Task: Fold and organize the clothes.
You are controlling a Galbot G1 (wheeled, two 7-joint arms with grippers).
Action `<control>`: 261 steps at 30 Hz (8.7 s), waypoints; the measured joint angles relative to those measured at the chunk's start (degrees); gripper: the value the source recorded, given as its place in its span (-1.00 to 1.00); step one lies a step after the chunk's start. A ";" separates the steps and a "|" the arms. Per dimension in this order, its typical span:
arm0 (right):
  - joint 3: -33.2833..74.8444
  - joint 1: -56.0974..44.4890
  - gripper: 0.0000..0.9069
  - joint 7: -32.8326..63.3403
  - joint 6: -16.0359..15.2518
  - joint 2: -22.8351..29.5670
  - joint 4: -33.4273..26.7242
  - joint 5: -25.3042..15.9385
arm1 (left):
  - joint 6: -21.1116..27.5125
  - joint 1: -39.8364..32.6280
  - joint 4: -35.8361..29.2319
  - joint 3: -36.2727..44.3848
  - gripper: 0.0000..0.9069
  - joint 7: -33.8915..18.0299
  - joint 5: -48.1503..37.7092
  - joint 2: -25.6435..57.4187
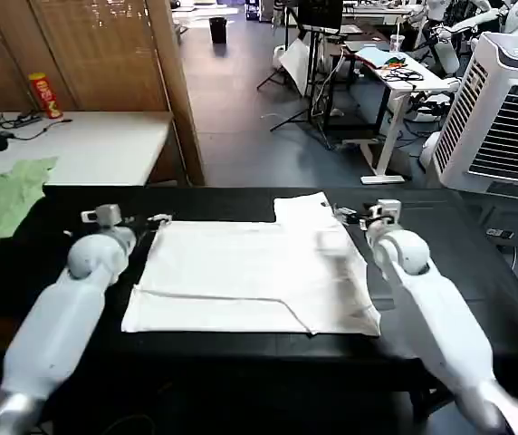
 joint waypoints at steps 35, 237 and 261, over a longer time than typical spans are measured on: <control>4.30 -0.88 -1.00 -5.17 3.75 2.72 -2.25 2.95 | -1.06 -2.32 7.88 1.95 -0.94 2.79 4.85 -2.56; 26.79 -50.55 0.94 0.80 -0.76 -3.20 56.54 -3.58 | -3.62 39.93 -45.38 -8.87 -1.00 -8.42 9.03 -5.45; 25.32 -51.10 0.94 0.58 -0.63 -1.76 56.01 -5.68 | -4.72 36.52 -44.63 2.85 -0.16 -9.34 9.22 -19.29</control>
